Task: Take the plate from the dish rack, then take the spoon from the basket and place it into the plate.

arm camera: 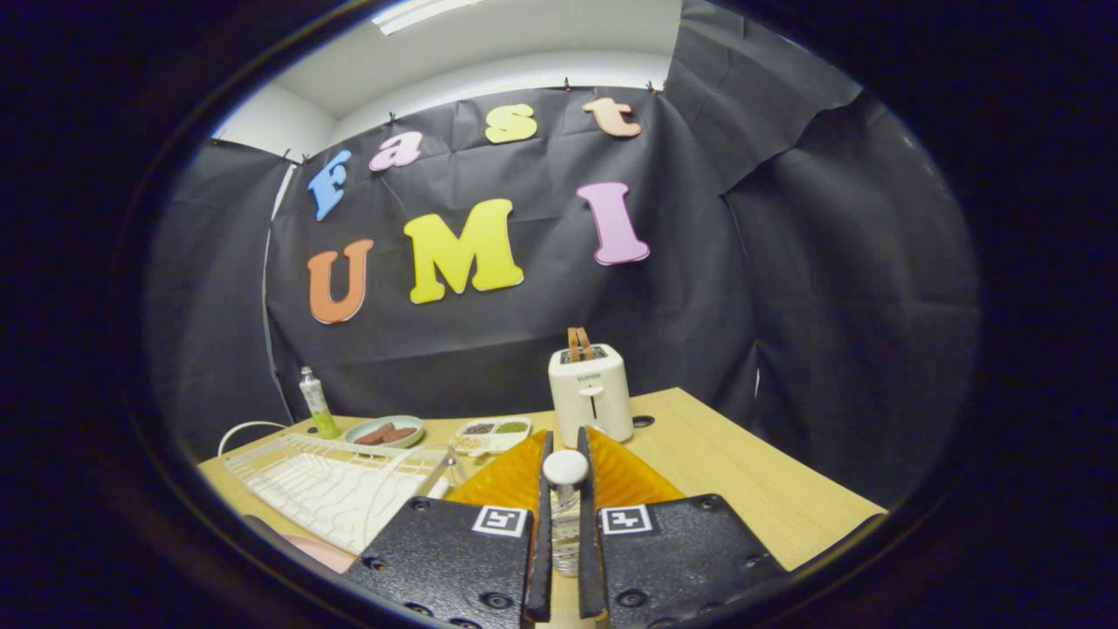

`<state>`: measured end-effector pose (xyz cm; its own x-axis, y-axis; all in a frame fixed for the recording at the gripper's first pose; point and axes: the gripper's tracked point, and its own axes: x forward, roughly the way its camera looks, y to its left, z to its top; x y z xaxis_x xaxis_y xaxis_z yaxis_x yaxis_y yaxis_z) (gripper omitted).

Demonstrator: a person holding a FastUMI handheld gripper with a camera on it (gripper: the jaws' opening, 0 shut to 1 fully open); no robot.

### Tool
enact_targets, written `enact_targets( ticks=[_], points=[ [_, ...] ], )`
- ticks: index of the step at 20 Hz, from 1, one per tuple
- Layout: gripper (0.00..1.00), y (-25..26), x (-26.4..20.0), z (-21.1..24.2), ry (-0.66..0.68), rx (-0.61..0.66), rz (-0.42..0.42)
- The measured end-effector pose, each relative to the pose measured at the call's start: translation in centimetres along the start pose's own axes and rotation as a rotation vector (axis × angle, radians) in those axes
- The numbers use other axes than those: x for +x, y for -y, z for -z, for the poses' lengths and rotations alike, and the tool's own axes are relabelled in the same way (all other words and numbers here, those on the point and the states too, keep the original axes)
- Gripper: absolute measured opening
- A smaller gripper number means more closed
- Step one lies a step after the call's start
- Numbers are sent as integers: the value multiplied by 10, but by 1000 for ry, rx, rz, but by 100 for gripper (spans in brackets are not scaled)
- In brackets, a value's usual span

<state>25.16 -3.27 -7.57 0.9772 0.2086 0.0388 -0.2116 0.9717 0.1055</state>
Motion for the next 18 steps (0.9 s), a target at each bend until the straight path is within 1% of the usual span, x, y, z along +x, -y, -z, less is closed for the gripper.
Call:
enact_targets(
  ticks=[4, 7, 9, 10, 13, 15, 18],
  points=[
    [17, -24, -29, -39, 39, -21, -11],
    [17, -54, -53, -58, 60, -64, -49],
    [17, -73, -70, -62, 67, -87, -73],
    [17, -84, -77, -58, 60, -87, -91],
    [17, -125, -98, -34, 38, -62, -182],
    [17, -144, -107, -7, 2, -93, -208],
    [17, -176, -128, 32, -33, -129, -270]
  ],
)
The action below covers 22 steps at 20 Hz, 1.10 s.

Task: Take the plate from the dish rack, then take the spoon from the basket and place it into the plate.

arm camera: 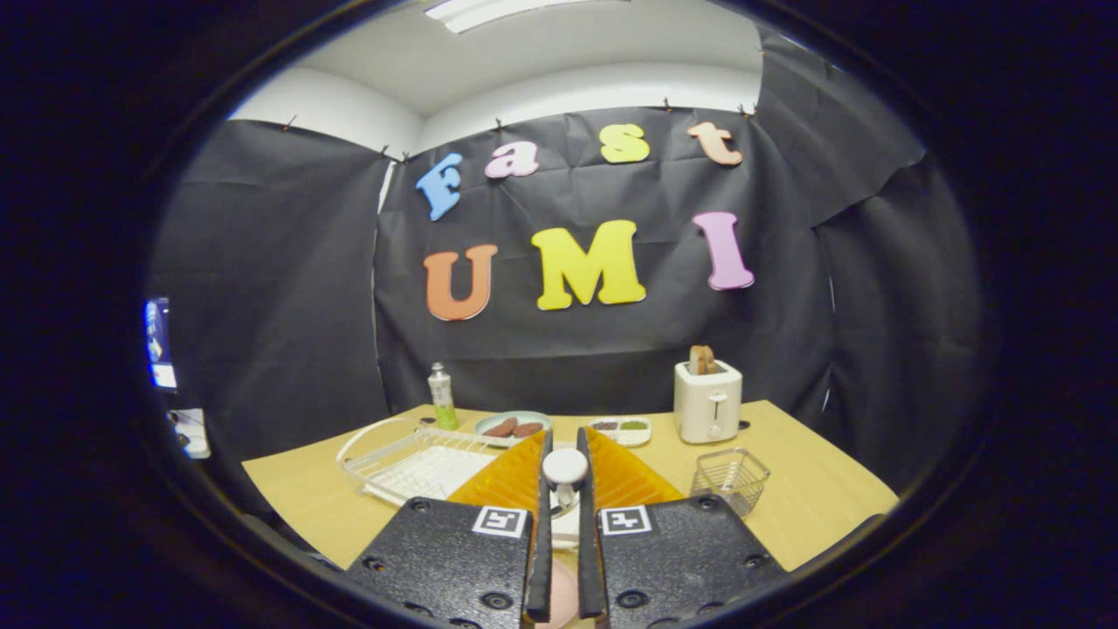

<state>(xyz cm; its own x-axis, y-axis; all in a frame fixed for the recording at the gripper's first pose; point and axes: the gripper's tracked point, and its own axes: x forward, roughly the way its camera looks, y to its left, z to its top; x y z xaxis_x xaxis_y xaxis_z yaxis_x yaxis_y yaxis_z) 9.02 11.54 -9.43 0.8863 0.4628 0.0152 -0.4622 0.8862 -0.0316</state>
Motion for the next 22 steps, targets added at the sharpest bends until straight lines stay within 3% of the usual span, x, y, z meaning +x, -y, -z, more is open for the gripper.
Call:
enact_targets(
  ticks=[5, 9, 19, 22],
  points=[
    [17, -46, -4, 61, -102, -25, -71],
    [17, -64, -3, 90, -180, 29, -94],
    [21, -53, -3, 96, -253, 56, -57],
    [65, -34, -10, 75, -183, 7, 42]
  ],
)
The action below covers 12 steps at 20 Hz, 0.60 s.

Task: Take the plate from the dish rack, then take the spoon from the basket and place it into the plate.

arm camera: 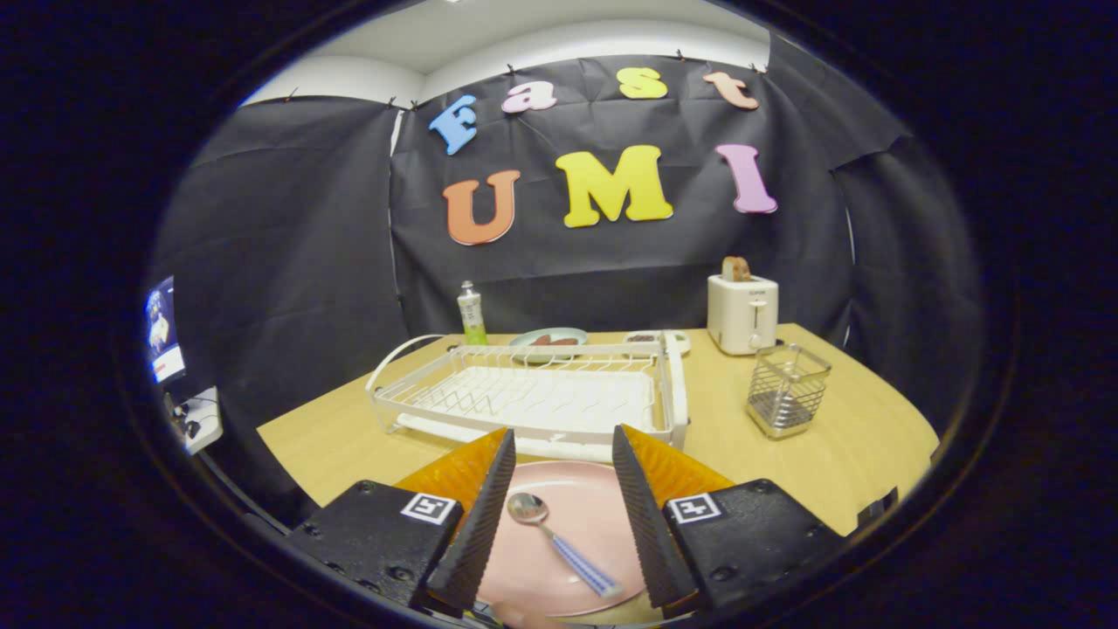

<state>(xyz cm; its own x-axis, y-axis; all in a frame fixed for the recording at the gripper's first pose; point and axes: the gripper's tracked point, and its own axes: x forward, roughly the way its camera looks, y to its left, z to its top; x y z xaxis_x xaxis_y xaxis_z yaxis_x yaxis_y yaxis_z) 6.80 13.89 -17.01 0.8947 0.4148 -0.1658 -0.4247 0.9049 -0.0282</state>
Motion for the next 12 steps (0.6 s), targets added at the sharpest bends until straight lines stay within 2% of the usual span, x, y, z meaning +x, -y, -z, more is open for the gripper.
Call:
enact_targets(
  ticks=[1, 2, 4, 7, 9, 12],
  points=[
    [79, 3, -5, -6, 25, -3, 21],
    [90, 8, -11, -13, 47, -4, 42],
    [98, 16, -23, -32, 96, 4, 72],
    [100, 30, -44, -60, 172, 33, 119],
    [100, 48, -59, -81, 241, 48, 184],
    [100, 67, -76, -97, 272, 18, 265]
  ],
)
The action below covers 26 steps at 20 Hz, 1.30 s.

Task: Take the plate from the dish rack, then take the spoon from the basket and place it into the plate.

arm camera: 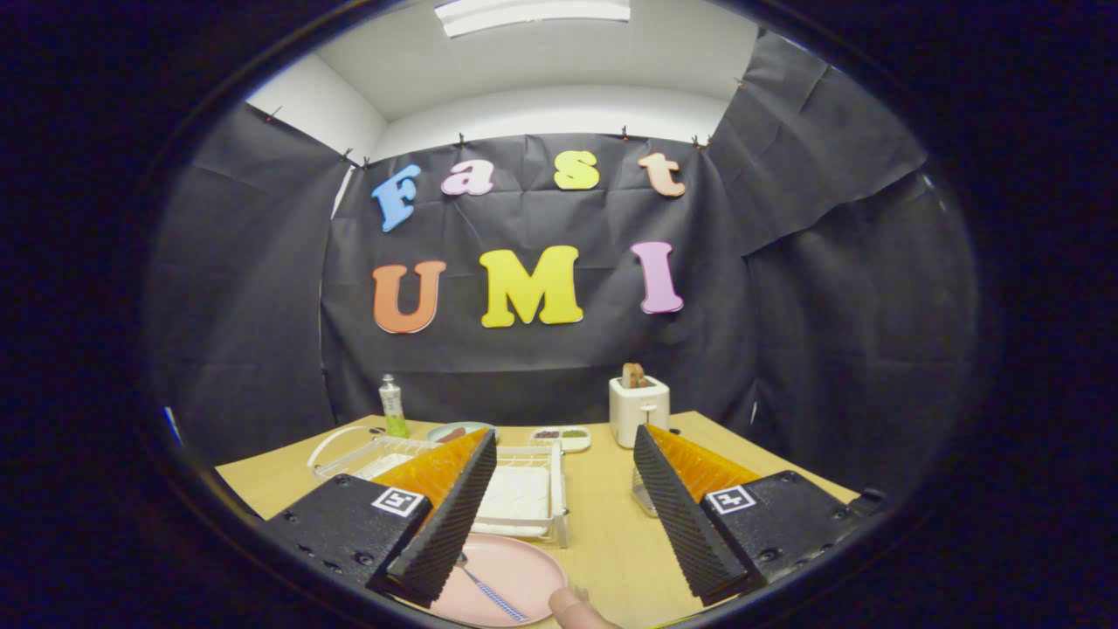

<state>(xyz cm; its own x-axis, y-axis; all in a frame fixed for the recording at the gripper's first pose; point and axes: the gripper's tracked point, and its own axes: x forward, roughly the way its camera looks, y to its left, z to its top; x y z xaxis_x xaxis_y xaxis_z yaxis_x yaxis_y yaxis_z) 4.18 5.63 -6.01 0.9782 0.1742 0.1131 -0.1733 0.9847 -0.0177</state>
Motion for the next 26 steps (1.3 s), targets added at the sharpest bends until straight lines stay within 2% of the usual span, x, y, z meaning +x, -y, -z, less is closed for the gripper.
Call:
enact_targets(
  ticks=[3, 7, 9, 21, 26],
  points=[
    [100, 10, -15, -24, 18, -21, 20],
    [100, 20, -35, -53, 32, 30, 39],
    [100, 14, -43, -66, 55, 53, 23],
    [100, 28, -48, -71, 54, -45, 88],
    [100, 26, -47, -68, 39, -46, 76]
  ],
)
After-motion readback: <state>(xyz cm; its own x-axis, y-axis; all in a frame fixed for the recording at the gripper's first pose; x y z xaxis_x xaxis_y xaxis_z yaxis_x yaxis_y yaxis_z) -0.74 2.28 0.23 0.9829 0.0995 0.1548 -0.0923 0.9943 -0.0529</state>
